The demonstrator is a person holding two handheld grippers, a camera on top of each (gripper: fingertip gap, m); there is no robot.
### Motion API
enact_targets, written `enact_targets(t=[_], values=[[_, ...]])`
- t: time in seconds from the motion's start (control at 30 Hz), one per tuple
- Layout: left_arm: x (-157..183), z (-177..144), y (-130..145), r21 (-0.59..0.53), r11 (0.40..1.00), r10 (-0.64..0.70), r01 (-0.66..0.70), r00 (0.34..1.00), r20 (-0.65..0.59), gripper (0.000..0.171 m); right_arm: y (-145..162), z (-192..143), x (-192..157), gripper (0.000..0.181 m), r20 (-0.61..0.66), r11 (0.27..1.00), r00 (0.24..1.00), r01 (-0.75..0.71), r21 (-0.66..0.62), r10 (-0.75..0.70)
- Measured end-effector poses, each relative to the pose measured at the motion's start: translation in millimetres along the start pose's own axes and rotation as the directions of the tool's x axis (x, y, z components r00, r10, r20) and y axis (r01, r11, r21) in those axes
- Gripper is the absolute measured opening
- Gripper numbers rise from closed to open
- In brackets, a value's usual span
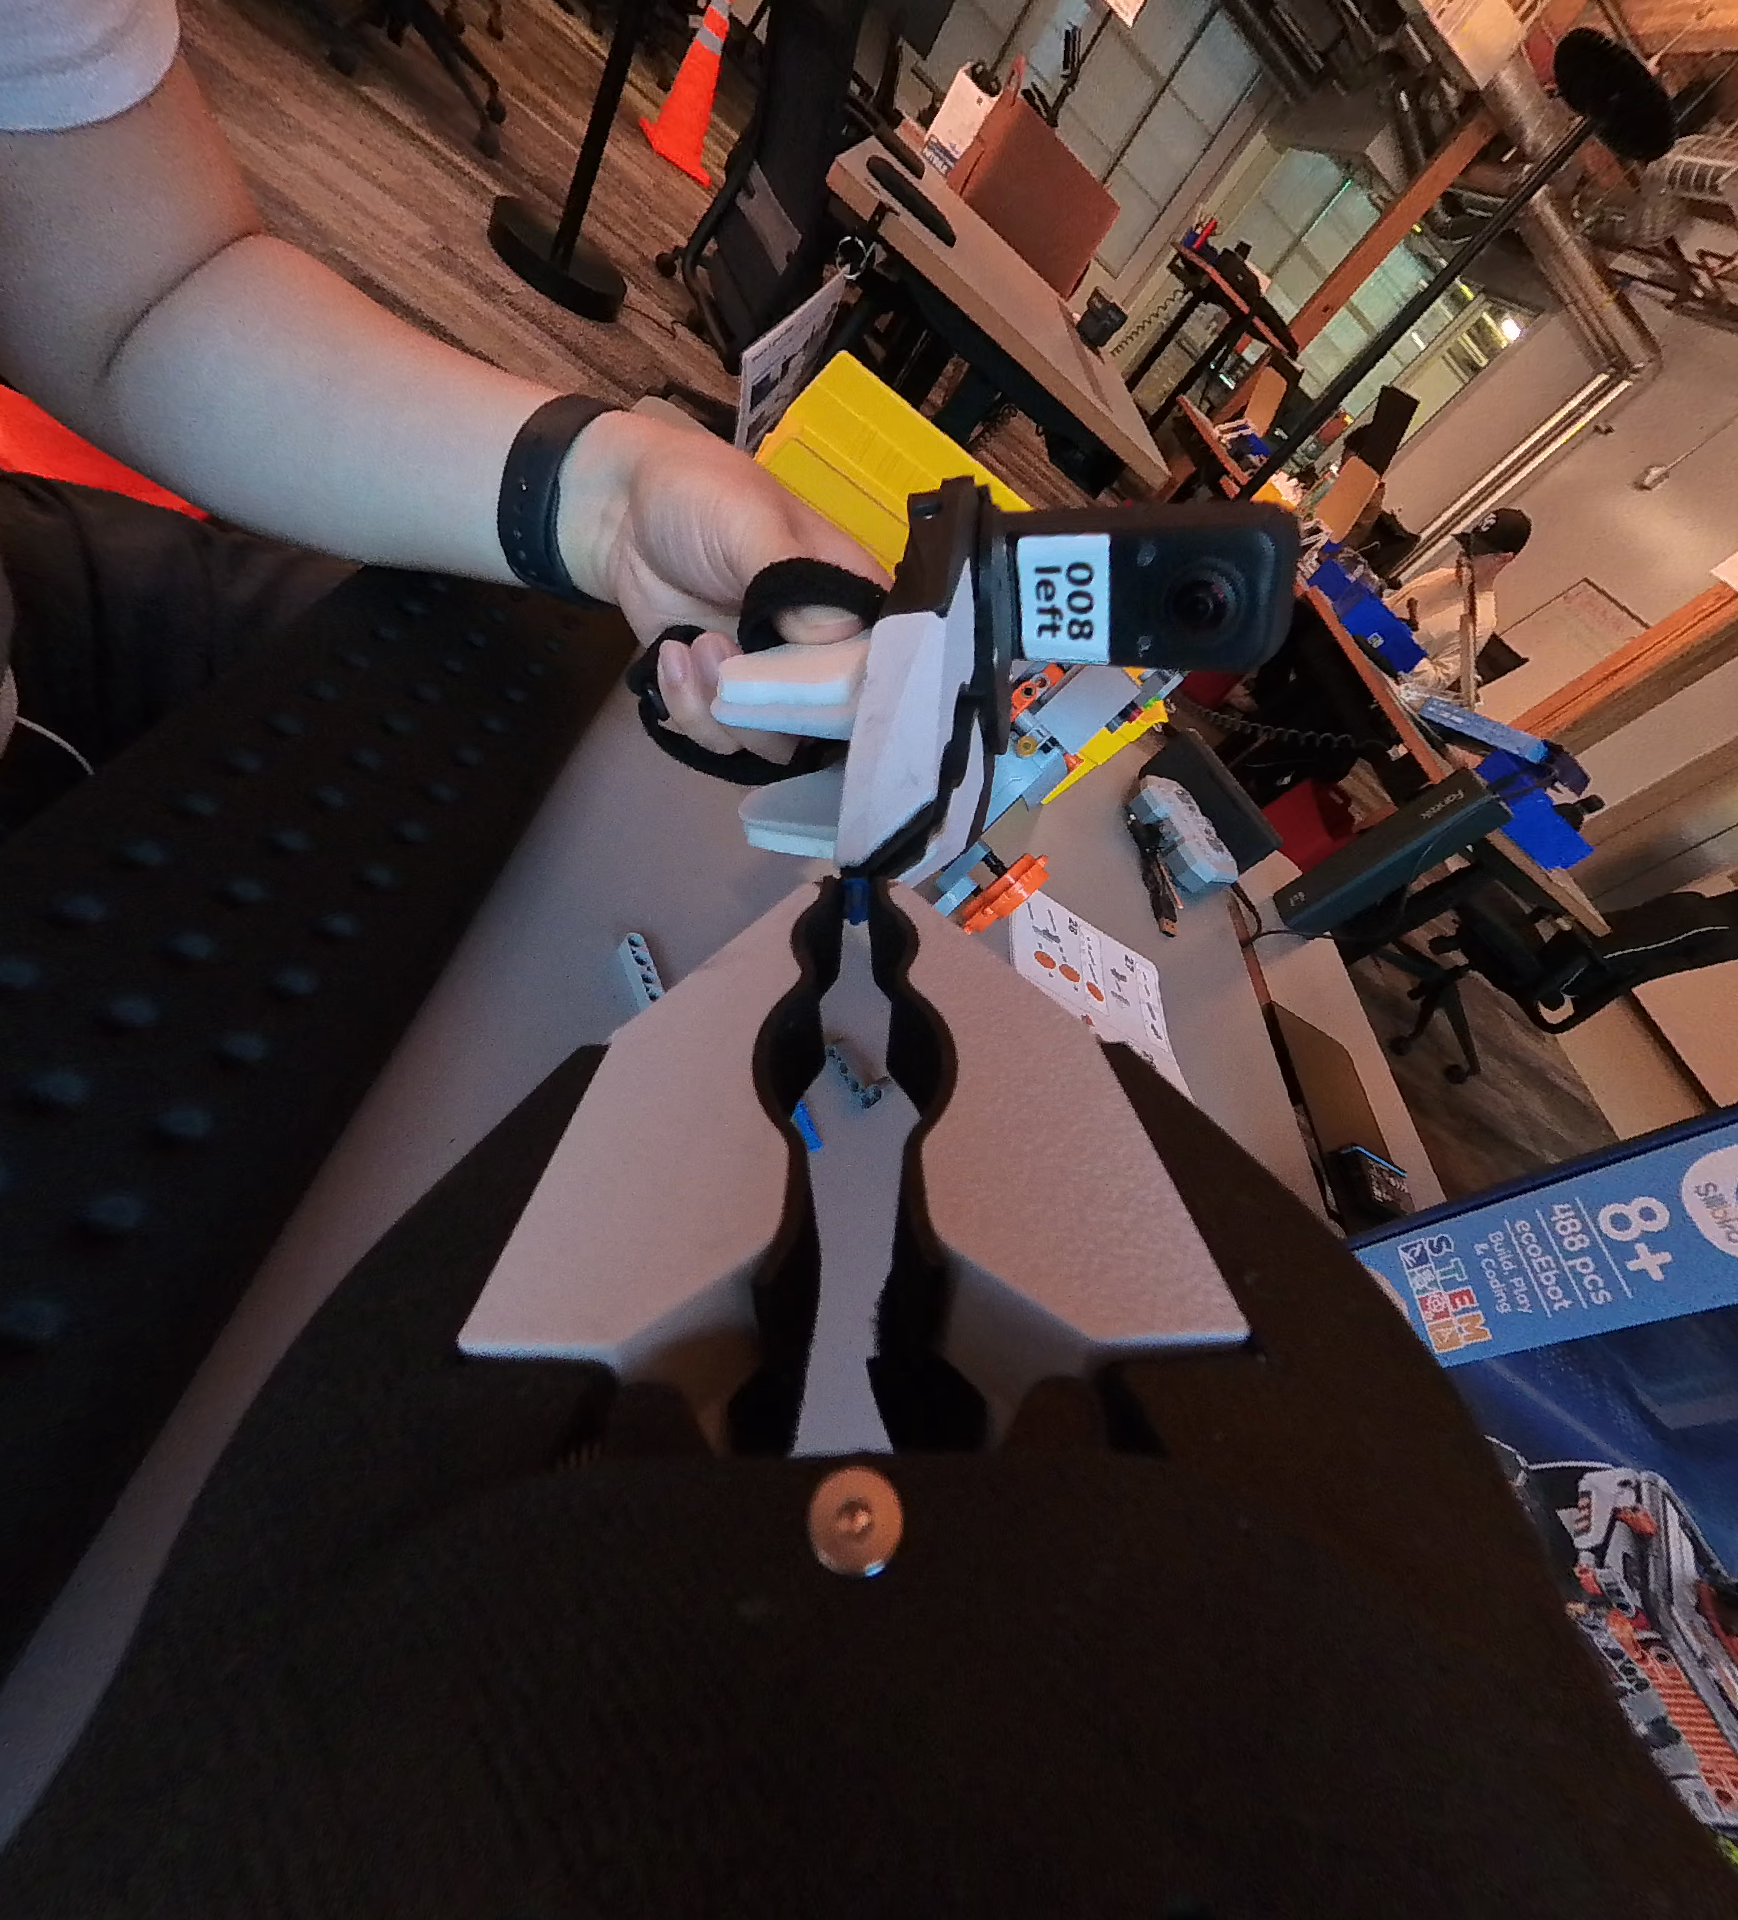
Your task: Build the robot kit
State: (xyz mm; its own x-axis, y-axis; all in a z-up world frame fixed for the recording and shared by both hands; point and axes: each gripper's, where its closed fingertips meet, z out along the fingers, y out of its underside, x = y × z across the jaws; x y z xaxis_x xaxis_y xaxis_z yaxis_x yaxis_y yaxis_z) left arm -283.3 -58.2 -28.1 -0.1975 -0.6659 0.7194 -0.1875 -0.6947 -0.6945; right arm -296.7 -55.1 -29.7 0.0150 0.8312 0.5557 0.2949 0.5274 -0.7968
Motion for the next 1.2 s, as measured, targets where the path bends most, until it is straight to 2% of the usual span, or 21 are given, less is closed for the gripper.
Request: enact_targets(t=[0.1, 0.13, 0.17, 0.23, 0.33, 0.43, 0.57, 0.63, 0.73, 0.8, 1.1, 1.17, 1.2], values=[[-2, -1, -4, 0.023, 1.000, 0.013, -0.014, 1.000, 0.022, 0.007, 1, -1, 1, 0.005, -0.008, 1.000, 1.000, 0.004, -0.010, -0.004], [-3, -3, -6, 0.037, 0.999, 0.034, -0.036, 0.998, 0.050, 0.026, 1, -1, 2, 0.005, -0.011, 1.000, 1.000, 0.004, -0.013, -0.004], [-3, -5, -6, 0.038, 0.997, 0.068, -0.072, 0.994, 0.087, 0.037, 1, -2, 2, 0.005, -0.013, 1.000, 1.000, 0.004, -0.013, -0.004], [-10, -11, 5, -0.042, 0.984, 0.176, -0.171, 0.958, 0.225, 0.039, 1, -3, 3, 0.005, -0.018, 1.000, 1.000, 0.007, -0.020, -0.007], [-35, -35, 34, -0.266, 0.937, 0.332, -0.226, 0.812, 0.481, 0.037, 6, -4, 6, 0.005, -0.030, 0.999, 0.999, 0.010, -0.043, -0.012], [-60, -64, 67, -0.465, 0.875, 0.429, -0.131, 0.655, 0.622, 0.032, 13, -3, 7, 0.005, -0.035, 0.998, 0.999, 0.005, -0.065, -0.007], [-82, -71, 104, -0.568, 0.823, 0.449, -0.003, 0.617, 0.646, 0.029, 22, 0, 7, 0.004, -0.032, 0.995, 0.999, 0.005, -0.103, -0.008], [-92, -73, 111, -0.596, 0.803, 0.467, 0.030, 0.590, 0.659, 0.028, 26, 2, 6, 0.005, -0.029, 0.994, 1.000, 0.000, -0.112, -0.003], [-101, -77, 113, -0.651, 0.758, 0.535, 0.035, 0.536, 0.652, 0.018, 29, 2, 7, 0.004, -0.032, 0.993, 0.999, -0.006, -0.120, 0.002], [-102, -75, 116, -0.665, 0.745, 0.540, 0.046, 0.545, 0.642, 0.010, 30, 1, 8, 0.004, -0.033, 0.992, 0.999, -0.010, -0.122, 0.006], [-106, -71, 115, -0.693, 0.716, 0.547, 0.084, 0.550, 0.632, 0.005, 44, 3, 9, 0.005, -0.035, 0.983, 0.999, -0.014, -0.183, 0.007], [-110, -67, 108, -0.648, 0.754, 0.493, 0.102, 0.564, 0.662, 0.006, 46, 0, 28, 0.005, -0.145, 0.981, 0.989, -0.034, -0.191, 0.006], [-111, -60, 98, -0.596, 0.799, 0.441, 0.083, 0.593, 0.673, 0.006, 41, -7, 49, 0.005, -0.268, 0.984, 0.963, -0.079, -0.157, 0.035]])
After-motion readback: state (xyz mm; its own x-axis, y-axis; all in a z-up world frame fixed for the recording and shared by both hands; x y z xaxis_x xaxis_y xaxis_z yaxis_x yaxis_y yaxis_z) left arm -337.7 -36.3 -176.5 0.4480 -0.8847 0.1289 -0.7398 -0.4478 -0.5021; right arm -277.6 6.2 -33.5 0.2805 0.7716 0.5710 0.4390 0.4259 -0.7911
